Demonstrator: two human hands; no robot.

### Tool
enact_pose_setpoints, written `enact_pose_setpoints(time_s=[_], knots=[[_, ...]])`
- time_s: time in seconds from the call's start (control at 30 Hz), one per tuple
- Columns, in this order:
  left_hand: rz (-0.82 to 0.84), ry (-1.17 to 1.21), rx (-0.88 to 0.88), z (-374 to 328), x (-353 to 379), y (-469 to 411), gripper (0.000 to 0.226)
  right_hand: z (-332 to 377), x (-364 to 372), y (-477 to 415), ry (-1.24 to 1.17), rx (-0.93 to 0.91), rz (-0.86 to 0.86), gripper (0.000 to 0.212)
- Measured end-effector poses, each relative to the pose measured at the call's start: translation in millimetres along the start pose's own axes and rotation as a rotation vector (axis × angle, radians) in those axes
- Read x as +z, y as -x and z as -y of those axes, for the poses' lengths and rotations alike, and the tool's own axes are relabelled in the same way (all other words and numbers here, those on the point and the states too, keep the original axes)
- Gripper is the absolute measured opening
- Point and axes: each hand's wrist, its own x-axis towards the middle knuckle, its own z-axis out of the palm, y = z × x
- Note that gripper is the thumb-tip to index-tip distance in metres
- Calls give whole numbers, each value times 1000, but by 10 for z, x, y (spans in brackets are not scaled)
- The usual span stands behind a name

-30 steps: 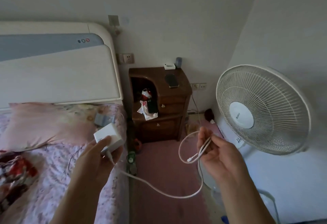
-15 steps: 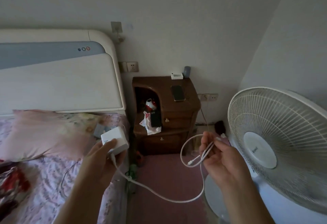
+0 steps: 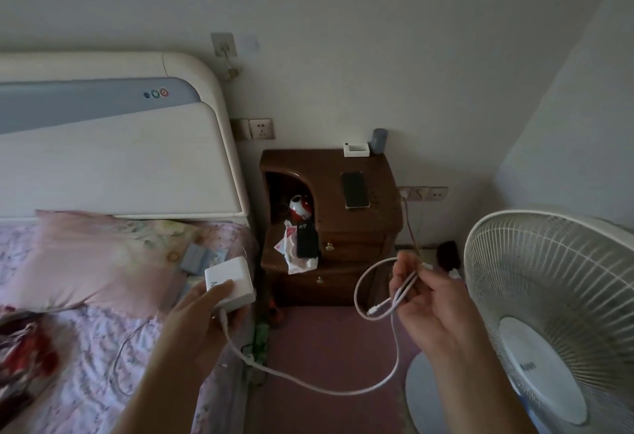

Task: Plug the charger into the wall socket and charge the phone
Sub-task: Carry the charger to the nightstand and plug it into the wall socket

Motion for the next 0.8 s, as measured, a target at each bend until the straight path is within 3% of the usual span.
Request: enact_pose_setpoints(time_s=[0.13,0.43,0.8], knots=[[22,5,-19,-69,107,-279,16,46,135,-231,-11,-6,-29,17],[112,6,-63,-475,439,-1164,38,68,684,-868,8,-76,-71,27],[160,-1,-64,-1233,772,-2134,35,10,1519,-1544,16,-151,-126,32]])
